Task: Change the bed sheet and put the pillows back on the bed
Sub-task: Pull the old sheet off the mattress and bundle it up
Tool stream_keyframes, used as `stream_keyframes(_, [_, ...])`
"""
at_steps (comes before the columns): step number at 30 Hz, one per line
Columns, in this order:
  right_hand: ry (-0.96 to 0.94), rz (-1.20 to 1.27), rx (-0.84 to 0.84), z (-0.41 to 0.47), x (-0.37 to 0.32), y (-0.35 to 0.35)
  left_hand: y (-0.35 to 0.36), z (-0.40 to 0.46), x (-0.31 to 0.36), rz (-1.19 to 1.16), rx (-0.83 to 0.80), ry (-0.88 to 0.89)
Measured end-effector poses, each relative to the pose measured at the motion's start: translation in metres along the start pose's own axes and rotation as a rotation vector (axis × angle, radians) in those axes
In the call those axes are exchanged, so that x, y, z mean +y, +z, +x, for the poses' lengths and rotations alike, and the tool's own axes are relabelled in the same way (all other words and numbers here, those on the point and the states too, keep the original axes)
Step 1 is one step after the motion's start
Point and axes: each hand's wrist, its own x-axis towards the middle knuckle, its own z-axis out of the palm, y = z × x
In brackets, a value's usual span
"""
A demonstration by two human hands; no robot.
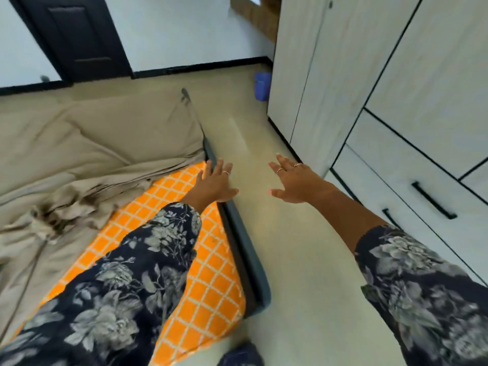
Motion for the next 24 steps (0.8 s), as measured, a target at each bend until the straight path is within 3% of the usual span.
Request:
stream_keyframes(6, [-0.096,-0.042,-0.028,0.039,0.063,0.004,0.008,0.064,0.006,0.09,-0.103,-0.173])
stream_keyframes(10, [-0.173,-0.068,-0.062,0.088,0.116,0.001,0.01,0.125,0.052,0.066,-0.197,-0.155])
stream_keyframes(12, [-0.177,0.025,-0.109,0.117,0.145,-0.003,0.005,0.155,0.071,0.001,-0.203,-0.167])
stream_keyframes(16, [-0.115,0.48,-0.133,0.175,0.193,-0.013,-0.011,0.201,0.102,-0.034,-0.206,-0.226])
stream_keyframes(24, [-0.23,0.465,-0.179,0.305,0.234,-0.03,-0.048,0.296,0.13,-0.128,-0.154,-0.301])
